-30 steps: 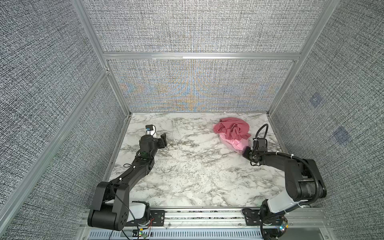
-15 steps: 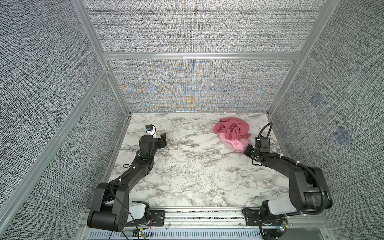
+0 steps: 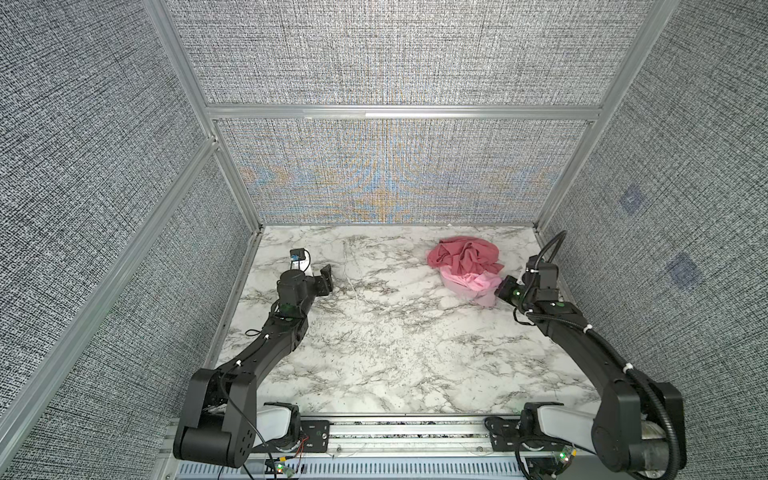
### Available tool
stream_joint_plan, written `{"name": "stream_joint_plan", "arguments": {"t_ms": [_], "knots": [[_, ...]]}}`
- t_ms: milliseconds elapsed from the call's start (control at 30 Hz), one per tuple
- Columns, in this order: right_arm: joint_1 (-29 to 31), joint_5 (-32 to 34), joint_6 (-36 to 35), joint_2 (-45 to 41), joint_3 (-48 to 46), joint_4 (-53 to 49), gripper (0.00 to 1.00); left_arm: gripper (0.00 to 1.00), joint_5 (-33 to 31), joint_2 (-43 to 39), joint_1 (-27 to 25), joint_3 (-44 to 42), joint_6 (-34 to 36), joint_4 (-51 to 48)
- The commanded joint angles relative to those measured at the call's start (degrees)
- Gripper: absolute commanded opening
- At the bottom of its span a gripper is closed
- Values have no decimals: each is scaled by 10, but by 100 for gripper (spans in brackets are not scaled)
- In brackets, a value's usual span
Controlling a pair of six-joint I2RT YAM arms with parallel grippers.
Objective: Pick out a specific cloth from the pile
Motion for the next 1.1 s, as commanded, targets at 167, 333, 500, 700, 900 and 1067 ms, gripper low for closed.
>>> {"name": "stream_joint_plan", "arguments": {"t_ms": [167, 333, 500, 700, 900, 1067], "knots": [[0, -32, -1, -25, 48, -17, 0, 71, -5, -15, 1, -3, 3, -1], [0, -50, -14, -29, 121, -46, 0, 71, -8, -26, 1, -5, 9, -6], [0, -55, -29, -22, 138, -85, 0, 72, -7, -32, 0, -14, 6, 2], [0, -36, -5, -59, -4, -68, 0, 72, -3, -32, 0, -21, 5, 2], [-12, -11, 1, -78, -84, -70, 33, 72, 1, -26, 0, -21, 5, 3], [-35, -19, 3, -40, -108, -35, 51, 72, 1, -20, 1, -22, 4, 7]]}}
